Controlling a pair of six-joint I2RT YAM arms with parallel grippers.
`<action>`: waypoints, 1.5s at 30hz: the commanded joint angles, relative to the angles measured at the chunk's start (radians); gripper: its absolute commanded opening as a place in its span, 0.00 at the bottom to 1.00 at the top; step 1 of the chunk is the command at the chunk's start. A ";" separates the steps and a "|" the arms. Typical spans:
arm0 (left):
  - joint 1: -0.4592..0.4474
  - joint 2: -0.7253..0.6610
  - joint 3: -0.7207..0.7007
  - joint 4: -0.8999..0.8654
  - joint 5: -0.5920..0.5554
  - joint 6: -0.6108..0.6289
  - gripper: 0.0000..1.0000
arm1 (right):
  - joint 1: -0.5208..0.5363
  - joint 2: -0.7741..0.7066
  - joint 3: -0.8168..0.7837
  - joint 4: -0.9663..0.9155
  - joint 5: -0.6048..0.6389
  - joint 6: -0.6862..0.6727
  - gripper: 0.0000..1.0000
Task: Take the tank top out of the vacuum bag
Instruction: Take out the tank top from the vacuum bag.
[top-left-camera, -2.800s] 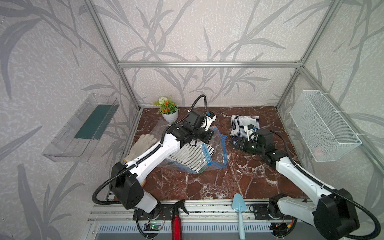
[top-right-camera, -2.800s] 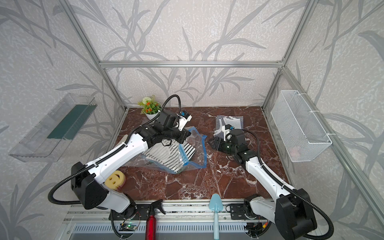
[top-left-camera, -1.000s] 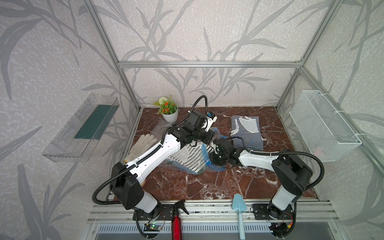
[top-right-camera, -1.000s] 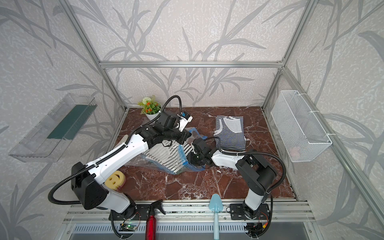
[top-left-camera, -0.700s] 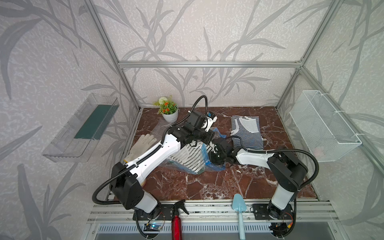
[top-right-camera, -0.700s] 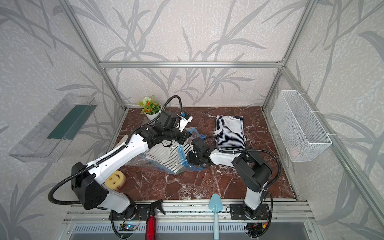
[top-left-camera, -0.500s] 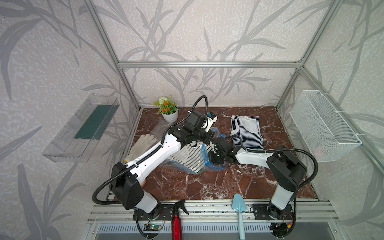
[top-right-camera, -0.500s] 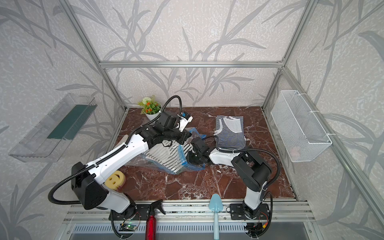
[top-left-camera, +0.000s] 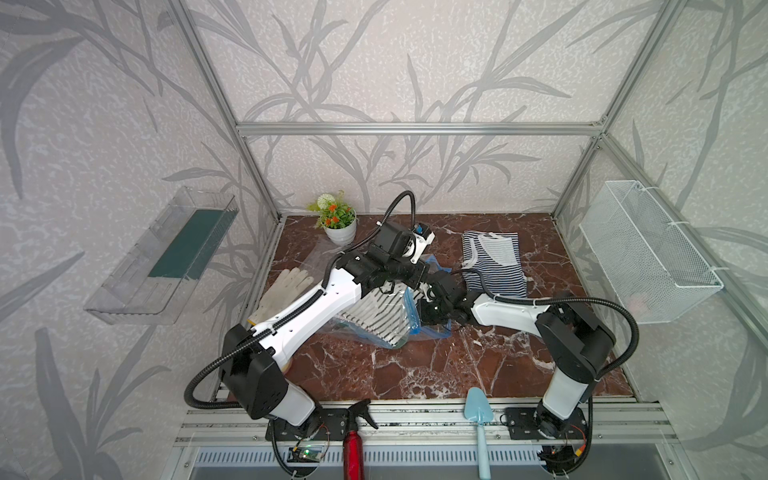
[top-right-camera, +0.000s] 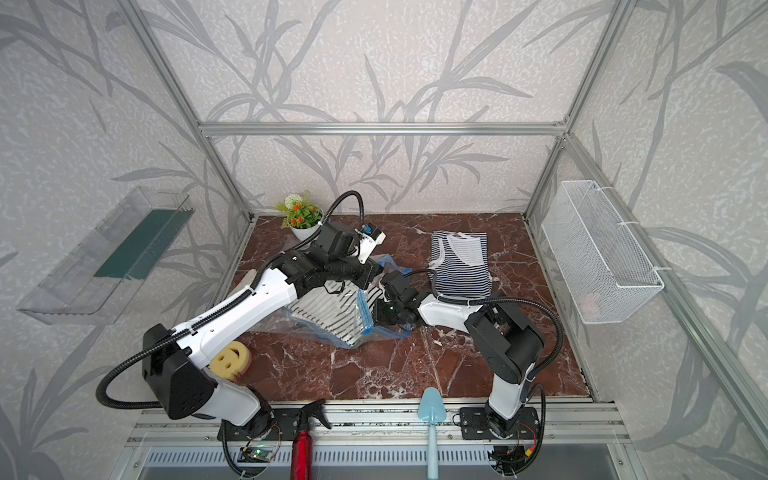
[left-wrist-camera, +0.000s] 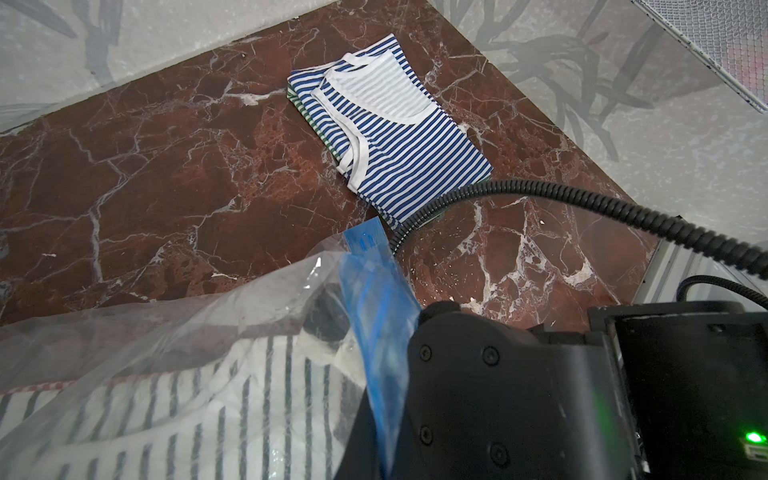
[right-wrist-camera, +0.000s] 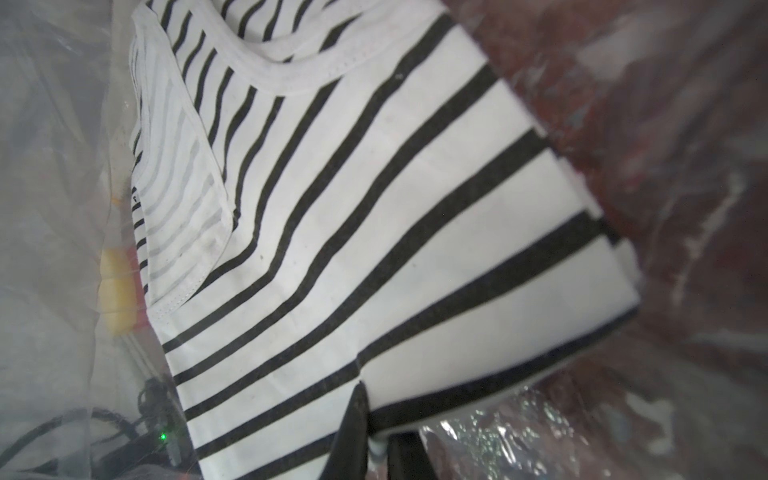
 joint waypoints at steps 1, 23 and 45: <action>-0.004 -0.012 0.005 0.009 -0.004 0.017 0.00 | -0.005 -0.053 0.039 -0.024 0.002 -0.021 0.06; 0.003 -0.020 0.005 -0.003 -0.118 0.011 0.00 | -0.005 -0.272 -0.013 -0.110 0.065 -0.002 0.00; 0.002 0.014 0.020 -0.016 -0.081 0.012 0.00 | -0.063 -0.360 -0.214 -0.016 0.032 0.092 0.14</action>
